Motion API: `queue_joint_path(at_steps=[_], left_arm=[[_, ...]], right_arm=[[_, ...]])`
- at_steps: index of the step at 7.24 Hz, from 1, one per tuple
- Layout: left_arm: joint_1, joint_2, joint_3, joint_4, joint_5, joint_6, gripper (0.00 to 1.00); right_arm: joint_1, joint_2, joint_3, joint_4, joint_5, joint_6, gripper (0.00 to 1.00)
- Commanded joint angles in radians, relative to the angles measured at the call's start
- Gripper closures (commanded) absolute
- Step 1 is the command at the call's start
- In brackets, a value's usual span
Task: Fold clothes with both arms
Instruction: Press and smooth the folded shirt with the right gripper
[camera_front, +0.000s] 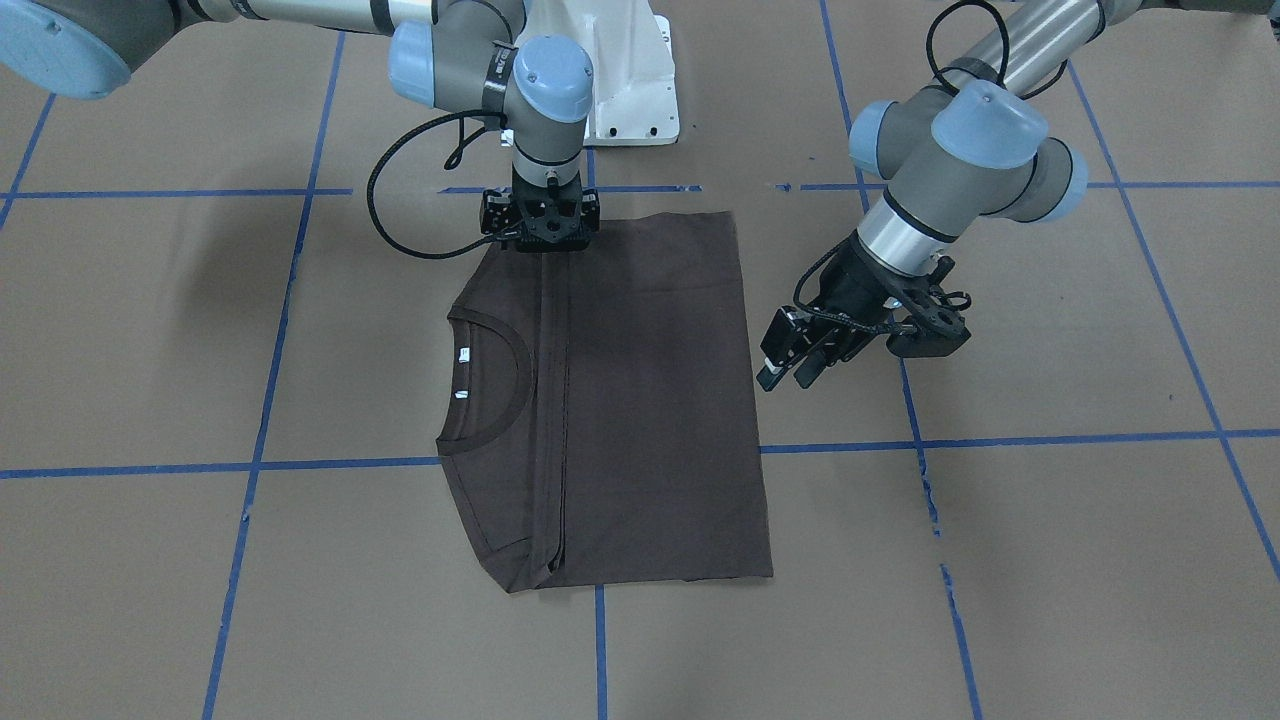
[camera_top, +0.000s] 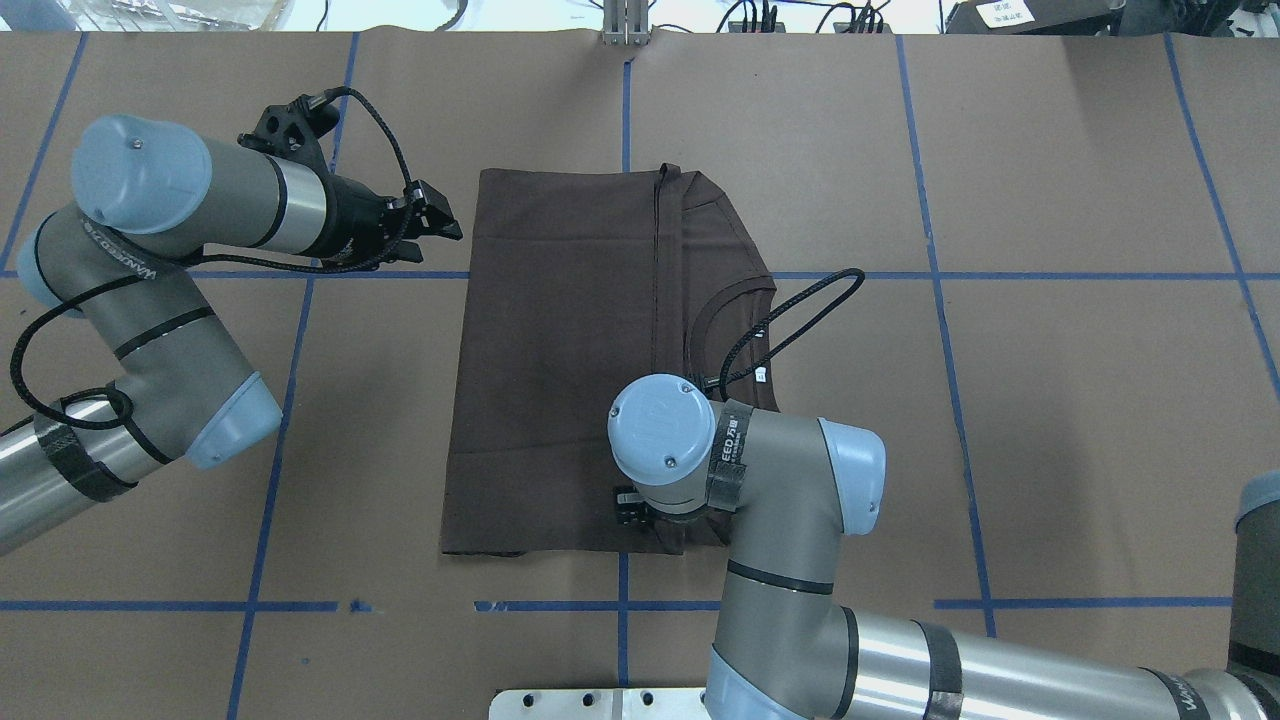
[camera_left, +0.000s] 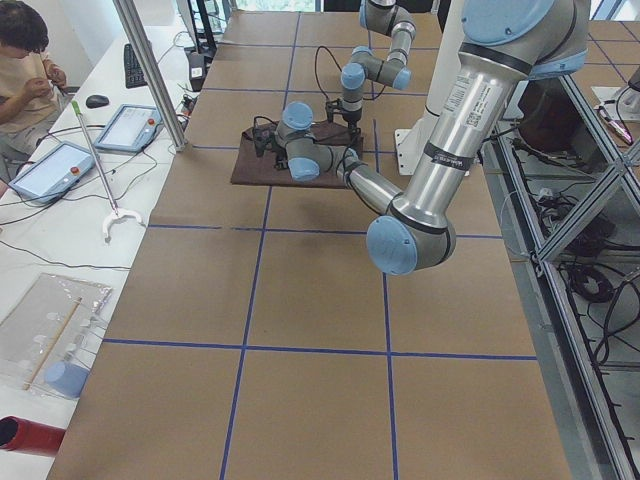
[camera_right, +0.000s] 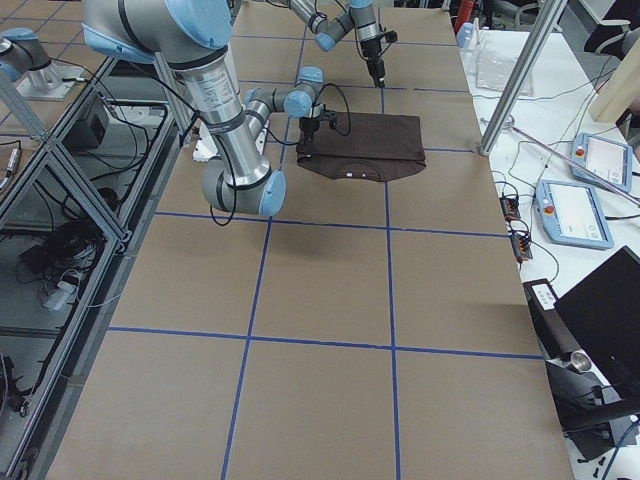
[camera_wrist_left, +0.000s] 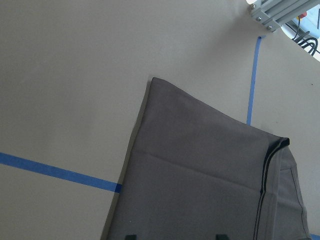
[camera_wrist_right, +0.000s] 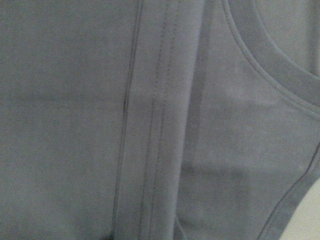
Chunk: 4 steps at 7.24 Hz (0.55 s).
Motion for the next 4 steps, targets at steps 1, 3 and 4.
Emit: queue_joint_path(at_steps=[1, 3, 4], left_arm=[[0.000, 0.001, -0.002, -0.002, -0.001, 0.001, 0.39], [-0.002, 0.003, -0.012, 0.002, -0.002, 0.003, 0.39], [-0.002, 0.003, -0.020, 0.004, -0.002, 0.001, 0.39]], right_arm=[[0.001, -0.087, 0.065, -0.002, 0.000, -0.020, 0.00], [0.027, -0.210, 0.215, -0.057, 0.000, -0.133, 0.00], [0.047, -0.263, 0.243, -0.061, -0.002, -0.176, 0.00]])
